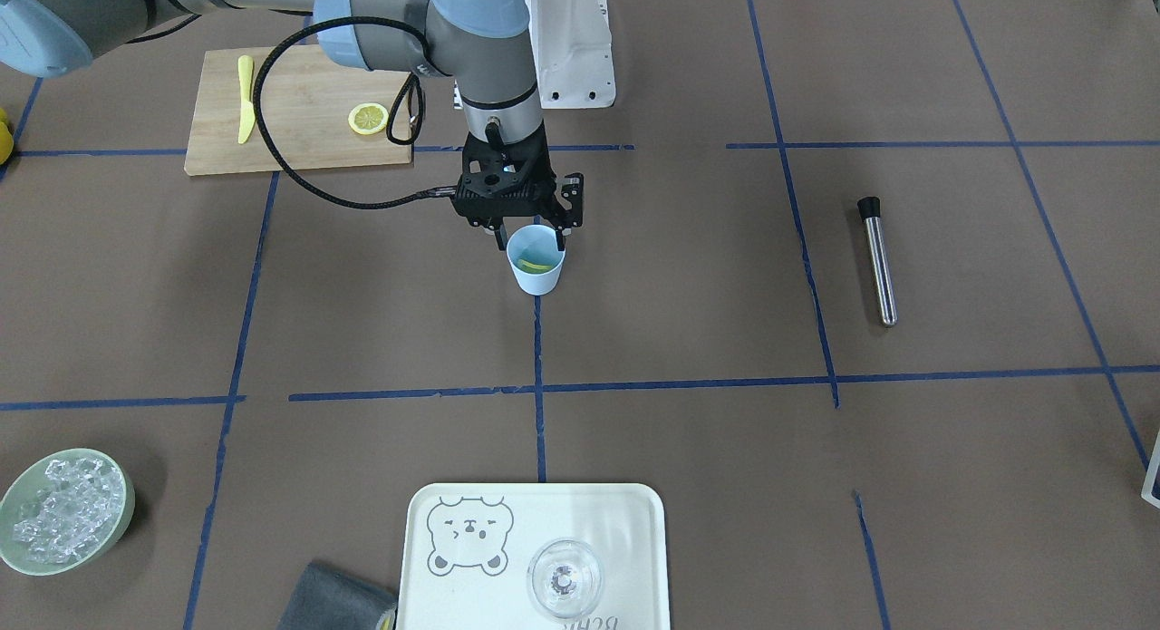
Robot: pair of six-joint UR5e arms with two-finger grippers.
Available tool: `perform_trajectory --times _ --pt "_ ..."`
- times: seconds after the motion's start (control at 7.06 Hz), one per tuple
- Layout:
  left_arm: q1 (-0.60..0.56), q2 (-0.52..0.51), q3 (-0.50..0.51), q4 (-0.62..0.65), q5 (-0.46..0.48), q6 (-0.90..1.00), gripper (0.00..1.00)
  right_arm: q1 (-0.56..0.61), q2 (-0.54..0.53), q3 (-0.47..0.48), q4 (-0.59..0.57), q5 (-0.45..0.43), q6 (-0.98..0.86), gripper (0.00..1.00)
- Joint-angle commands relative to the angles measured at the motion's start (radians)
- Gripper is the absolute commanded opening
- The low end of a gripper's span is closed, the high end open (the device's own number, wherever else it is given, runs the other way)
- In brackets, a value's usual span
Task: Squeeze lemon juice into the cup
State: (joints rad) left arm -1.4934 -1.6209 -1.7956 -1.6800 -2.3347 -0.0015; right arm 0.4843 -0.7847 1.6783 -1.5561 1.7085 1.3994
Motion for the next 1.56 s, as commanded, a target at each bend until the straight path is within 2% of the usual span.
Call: perform_trajectory --times 0.0,0.14,0.42,0.71,0.99,1.13,1.42 --pt "0.002 -0.002 0.008 -0.001 0.0 -0.002 1.0 0.017 -0.005 0.009 -0.01 0.032 -0.005 1.0" --pt "0.06 -0.019 0.004 -0.003 0.002 -0.071 1.0 0.061 -0.034 0.029 -0.042 0.092 -0.011 1.0" --pt "0.181 -0.085 -0.007 0.006 0.0 -0.242 1.0 0.167 -0.167 0.151 -0.174 0.138 -0.28 1.0" --pt "0.278 -0.097 -0.081 0.017 0.0 -0.435 1.0 0.32 -0.32 0.208 -0.168 0.276 -0.522 1.0" --pt "0.418 -0.097 -0.113 0.017 0.015 -0.569 1.0 0.449 -0.436 0.241 -0.168 0.359 -0.708 1.0" --pt "0.483 -0.096 -0.058 -0.003 0.02 -0.621 1.0 0.5 -0.467 0.241 -0.167 0.403 -0.762 1.0" --pt "0.537 -0.097 0.094 -0.206 0.031 -0.696 1.0 0.511 -0.472 0.241 -0.167 0.415 -0.77 1.0"
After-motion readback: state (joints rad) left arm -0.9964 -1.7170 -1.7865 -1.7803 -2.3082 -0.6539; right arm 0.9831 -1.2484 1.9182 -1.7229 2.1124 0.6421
